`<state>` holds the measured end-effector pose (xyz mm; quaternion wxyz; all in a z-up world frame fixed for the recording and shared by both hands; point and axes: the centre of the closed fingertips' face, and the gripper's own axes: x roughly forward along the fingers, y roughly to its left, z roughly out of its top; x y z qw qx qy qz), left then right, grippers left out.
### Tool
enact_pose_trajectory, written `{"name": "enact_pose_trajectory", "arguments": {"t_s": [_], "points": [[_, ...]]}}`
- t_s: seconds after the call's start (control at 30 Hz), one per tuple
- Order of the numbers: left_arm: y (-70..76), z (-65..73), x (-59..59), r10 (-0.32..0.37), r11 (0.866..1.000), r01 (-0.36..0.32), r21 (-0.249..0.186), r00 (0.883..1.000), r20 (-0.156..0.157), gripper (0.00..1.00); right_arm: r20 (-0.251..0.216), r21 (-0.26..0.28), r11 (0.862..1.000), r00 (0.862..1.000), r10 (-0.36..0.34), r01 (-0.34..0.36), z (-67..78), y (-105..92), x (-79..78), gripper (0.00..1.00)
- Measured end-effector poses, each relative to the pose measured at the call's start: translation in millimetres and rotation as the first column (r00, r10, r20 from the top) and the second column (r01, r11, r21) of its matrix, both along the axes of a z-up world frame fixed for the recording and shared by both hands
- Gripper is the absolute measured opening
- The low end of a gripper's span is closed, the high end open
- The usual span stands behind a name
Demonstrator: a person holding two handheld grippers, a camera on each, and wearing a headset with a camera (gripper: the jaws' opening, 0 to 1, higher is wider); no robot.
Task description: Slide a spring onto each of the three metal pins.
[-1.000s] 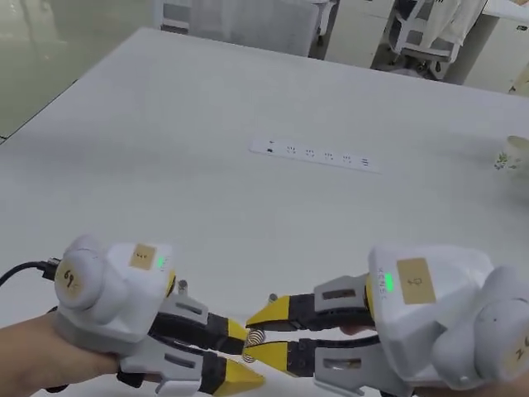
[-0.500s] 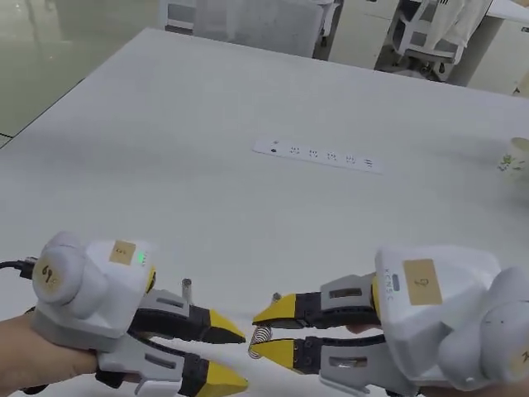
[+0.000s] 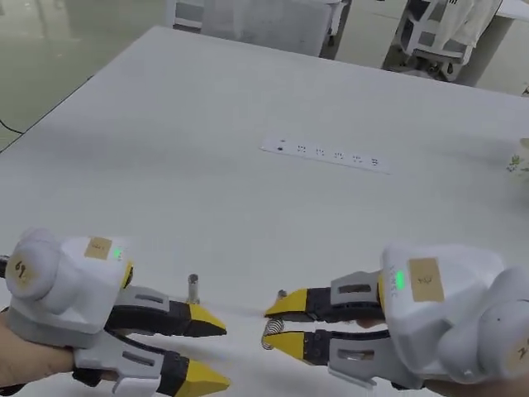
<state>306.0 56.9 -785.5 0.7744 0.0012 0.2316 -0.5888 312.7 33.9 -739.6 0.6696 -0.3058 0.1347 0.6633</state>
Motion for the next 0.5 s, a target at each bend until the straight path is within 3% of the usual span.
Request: {"name": "enact_pose_trajectory", "arguments": {"t_s": [0.2,0.5], "points": [[20.6,-1.1,2.2,0.053,0.999,-0.053,0.002,0.999,-0.011,0.34,0.001,-0.004,1.000,1.000,-0.016,0.016,-2.3,-3.7,4.4,0.07],[42.8,0.5,8.1,0.142,0.990,-0.142,-0.006,0.990,-0.012,0.50,0.003,0.002,0.999,0.999,-0.034,0.034,-3.8,-4.6,10.5,0.07]]}}
